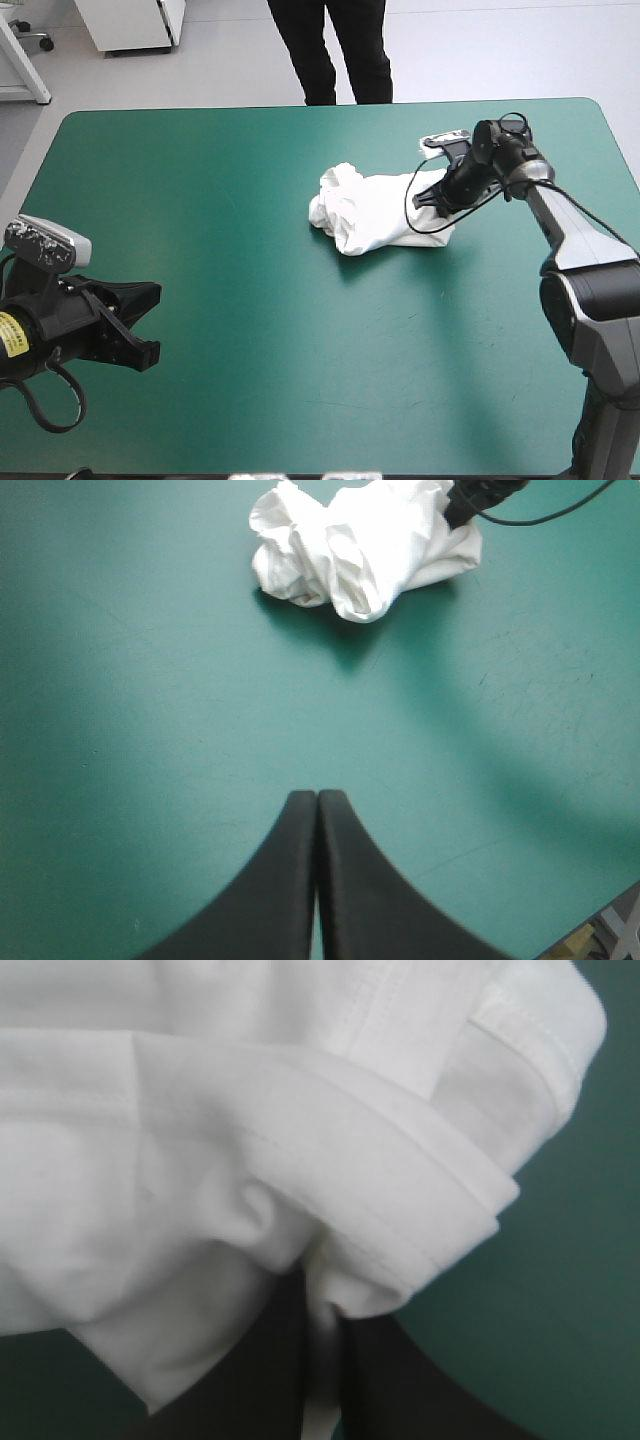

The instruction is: Fold the cloth

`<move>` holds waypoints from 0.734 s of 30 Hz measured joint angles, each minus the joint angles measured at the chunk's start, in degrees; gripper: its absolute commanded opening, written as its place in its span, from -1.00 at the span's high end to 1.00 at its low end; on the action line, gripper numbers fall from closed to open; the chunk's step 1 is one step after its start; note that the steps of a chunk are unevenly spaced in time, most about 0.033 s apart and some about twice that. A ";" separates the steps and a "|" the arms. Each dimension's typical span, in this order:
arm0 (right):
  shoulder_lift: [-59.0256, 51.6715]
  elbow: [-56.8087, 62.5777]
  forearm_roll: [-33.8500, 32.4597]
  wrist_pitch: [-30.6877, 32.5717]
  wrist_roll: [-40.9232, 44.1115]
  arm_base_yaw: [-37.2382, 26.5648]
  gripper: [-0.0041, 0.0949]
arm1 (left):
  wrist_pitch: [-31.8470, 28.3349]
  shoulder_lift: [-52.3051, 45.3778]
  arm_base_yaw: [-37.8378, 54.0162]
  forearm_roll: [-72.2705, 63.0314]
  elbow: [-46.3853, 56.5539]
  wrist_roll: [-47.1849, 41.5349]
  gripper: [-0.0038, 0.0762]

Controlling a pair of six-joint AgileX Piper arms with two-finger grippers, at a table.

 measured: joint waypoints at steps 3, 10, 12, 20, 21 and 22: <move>-4.97 5.80 -1.82 -1.27 0.83 -2.83 0.95 | -0.04 0.00 0.00 0.00 0.00 0.00 0.93; -16.12 19.55 -7.27 -4.99 3.85 -11.54 0.95 | -0.06 0.00 0.00 0.00 0.00 0.06 0.93; -18.93 23.76 -9.04 -6.35 5.02 -13.79 0.95 | -0.06 0.00 0.00 0.00 0.00 0.06 0.93; -28.82 36.14 -16.78 -10.25 11.15 -21.18 0.95 | -0.11 0.00 0.00 0.00 0.00 0.20 0.93; -29.76 37.11 -18.06 -10.48 12.36 -21.94 0.95 | -0.11 0.00 0.00 0.00 0.00 0.25 0.93; -30.59 37.87 -19.31 -10.64 13.66 -22.71 0.95 | -0.11 0.00 0.00 -0.05 0.00 0.25 0.93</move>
